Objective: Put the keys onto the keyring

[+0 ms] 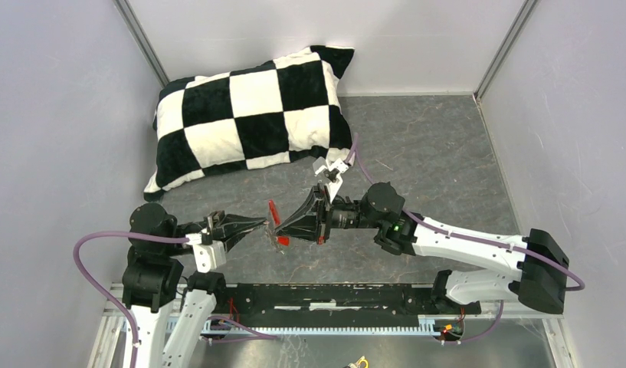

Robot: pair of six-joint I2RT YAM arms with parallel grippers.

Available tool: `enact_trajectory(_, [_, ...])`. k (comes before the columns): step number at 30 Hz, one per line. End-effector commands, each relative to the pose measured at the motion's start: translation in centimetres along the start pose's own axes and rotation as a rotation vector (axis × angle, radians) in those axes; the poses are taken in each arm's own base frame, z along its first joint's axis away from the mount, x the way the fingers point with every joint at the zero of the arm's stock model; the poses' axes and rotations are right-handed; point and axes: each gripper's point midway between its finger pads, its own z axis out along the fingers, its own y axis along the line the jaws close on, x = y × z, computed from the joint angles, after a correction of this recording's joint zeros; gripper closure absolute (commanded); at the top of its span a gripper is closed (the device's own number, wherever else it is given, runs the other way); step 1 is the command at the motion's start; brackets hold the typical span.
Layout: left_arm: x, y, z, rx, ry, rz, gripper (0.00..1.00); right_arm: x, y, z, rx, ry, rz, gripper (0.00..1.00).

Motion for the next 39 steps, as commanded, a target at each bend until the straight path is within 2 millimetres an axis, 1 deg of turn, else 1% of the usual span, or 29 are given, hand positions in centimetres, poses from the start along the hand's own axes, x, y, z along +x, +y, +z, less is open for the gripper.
enact_trajectory(1, [-0.9,1.0,-0.1,-0.021,-0.011,0.11,0.98,-1.6,0.2,0.4,-0.014,-0.069,0.006,1.0])
enact_trajectory(5, [-1.1,0.9,-0.1,-0.019,-0.016,0.118,0.98,-2.1,0.1,0.5,-0.016,-0.09,0.008,1.0])
enact_trajectory(21, [-2.0,0.8,-0.2,-0.01,-0.032,0.113,0.98,-1.5,-1.8,0.3,0.03,-0.101,0.059,1.0])
enact_trajectory(29, [-1.9,0.5,-0.1,-0.004,-0.037,0.104,0.98,-1.9,-2.2,0.2,0.042,-0.12,0.067,1.0])
enact_trajectory(39, [-1.7,0.2,-0.1,0.005,-0.037,0.099,0.98,-2.1,-1.8,0.5,0.008,-0.142,0.093,1.0])
